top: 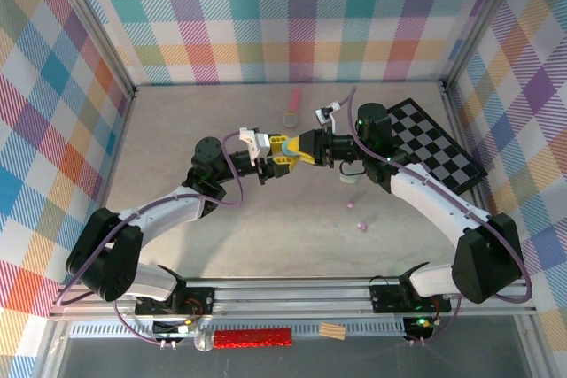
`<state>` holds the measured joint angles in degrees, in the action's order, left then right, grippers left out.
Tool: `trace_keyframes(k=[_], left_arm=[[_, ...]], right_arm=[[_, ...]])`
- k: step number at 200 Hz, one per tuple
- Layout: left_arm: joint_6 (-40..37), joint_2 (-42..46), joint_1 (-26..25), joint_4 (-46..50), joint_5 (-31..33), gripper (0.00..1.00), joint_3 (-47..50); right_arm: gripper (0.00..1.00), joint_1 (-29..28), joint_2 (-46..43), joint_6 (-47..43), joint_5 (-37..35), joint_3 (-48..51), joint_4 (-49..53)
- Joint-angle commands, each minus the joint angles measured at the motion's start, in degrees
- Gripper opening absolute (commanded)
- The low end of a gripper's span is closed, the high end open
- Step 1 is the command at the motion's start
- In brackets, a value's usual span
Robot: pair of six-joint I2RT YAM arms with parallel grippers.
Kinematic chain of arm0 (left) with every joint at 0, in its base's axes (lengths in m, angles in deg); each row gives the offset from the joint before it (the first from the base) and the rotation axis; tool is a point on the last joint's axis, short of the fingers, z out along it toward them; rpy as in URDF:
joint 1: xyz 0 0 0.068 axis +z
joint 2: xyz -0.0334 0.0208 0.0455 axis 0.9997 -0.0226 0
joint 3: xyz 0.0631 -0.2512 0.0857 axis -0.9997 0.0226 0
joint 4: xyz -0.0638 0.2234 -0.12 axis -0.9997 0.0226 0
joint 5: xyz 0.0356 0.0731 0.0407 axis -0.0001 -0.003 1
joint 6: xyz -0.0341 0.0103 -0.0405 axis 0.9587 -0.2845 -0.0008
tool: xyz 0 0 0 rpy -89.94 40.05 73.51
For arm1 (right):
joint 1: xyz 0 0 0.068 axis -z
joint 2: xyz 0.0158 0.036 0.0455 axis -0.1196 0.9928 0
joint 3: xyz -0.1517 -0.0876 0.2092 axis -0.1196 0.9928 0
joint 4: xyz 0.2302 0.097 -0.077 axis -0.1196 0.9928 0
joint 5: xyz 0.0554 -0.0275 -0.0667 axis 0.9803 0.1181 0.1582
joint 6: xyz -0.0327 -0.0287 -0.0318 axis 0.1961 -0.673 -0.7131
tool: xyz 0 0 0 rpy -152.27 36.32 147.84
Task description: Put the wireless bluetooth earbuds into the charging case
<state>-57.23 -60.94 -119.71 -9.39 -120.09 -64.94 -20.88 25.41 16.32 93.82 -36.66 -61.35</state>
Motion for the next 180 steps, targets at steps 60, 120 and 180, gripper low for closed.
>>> trace_keyframes(k=[60,120,180], left_arm=[[-1.7,6.8,0.6,8.1,5.8,1.00,4.8],[-4.1,12.6,0.5,15.3,10.1,1.00,10.2],[-3.2,12.3,0.5,15.8,11.4,1.00,10.4]], right_arm=[[0.24,2.3,1.7,-14.9,-18.1,2.5,16.2],[0.25,0.6,13.9,-15.8,-23.2,4.4,16.0],[0.24,-8.6,25.8,-11.0,-24.1,3.7,9.5]])
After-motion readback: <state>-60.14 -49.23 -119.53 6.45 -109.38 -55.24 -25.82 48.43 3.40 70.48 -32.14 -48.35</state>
